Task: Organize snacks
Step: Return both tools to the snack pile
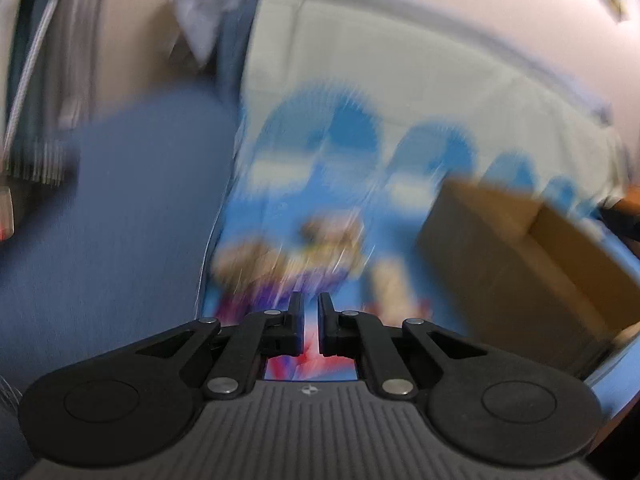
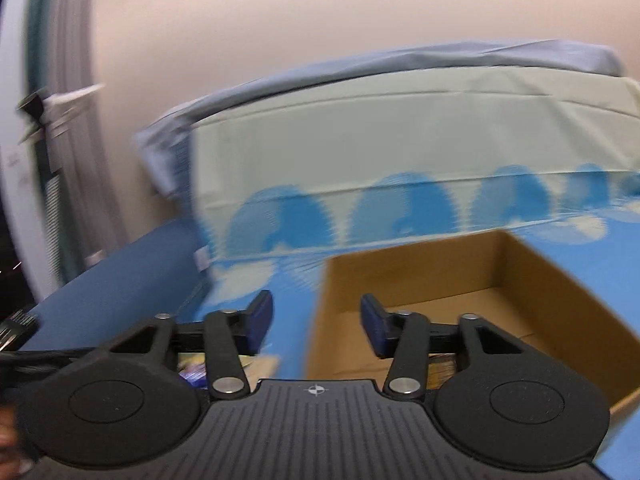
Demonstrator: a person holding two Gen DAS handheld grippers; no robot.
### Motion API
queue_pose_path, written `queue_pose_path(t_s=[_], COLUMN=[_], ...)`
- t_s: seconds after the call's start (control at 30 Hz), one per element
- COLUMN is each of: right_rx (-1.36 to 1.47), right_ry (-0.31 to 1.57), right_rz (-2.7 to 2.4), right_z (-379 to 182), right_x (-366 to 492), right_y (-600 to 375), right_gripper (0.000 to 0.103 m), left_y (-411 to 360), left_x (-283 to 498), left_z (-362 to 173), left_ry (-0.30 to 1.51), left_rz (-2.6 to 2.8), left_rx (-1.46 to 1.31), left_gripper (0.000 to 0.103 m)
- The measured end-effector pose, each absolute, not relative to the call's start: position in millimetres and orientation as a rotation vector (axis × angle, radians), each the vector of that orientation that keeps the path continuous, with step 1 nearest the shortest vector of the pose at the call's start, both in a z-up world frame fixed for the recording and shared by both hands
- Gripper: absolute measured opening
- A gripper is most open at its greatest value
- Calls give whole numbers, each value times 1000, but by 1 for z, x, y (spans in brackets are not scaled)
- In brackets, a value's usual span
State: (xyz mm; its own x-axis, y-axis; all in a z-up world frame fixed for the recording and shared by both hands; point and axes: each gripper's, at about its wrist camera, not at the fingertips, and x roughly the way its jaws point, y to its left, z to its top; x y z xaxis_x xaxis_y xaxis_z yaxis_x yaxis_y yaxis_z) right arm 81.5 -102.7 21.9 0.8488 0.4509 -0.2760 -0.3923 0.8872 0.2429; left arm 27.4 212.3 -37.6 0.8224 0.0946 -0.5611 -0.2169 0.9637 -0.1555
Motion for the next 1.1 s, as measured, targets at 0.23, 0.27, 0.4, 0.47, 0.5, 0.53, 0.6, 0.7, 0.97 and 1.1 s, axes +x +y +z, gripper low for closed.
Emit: queue_pose_path(t_s=[0.23, 0.27, 0.4, 0.47, 0.5, 0.53, 0.6, 0.7, 0.97, 1.1], right_rx=[91, 86, 86, 77, 70, 59, 32, -32, -93, -97], right_ry=[404, 420, 466, 482, 488, 489, 481, 500, 621, 696], right_rz=[608, 617, 627, 624, 624, 623, 620, 605, 472, 425], right_z=[12, 9, 2, -4, -6, -8, -11, -18, -54, -79], right_x=[65, 65, 70, 71, 70, 70, 71, 80, 147, 170], right_y=[-46, -39, -21, -14, -10, -6, 0, 17, 62, 67], right_gripper=[36, 36, 36, 36, 36, 36, 36, 39, 71, 74], left_y=[219, 218, 217, 215, 213, 212, 211, 213, 226, 229], left_x=[45, 48, 62, 71, 75, 80, 90, 99, 113, 122], left_z=[-46, -47, -54, -58, -59, -62, -65, -71, -80, -86], left_ry=[589, 586, 576, 564, 558, 553, 548, 552, 568, 595], left_rz=[197, 197, 235, 257, 270, 283, 294, 303, 284, 298], left_rx=[-189, -178, -157, -139, -125, -111, -98, -105, -169, -174], left_gripper=[5, 5, 5, 5, 6, 7, 13, 33, 49, 54])
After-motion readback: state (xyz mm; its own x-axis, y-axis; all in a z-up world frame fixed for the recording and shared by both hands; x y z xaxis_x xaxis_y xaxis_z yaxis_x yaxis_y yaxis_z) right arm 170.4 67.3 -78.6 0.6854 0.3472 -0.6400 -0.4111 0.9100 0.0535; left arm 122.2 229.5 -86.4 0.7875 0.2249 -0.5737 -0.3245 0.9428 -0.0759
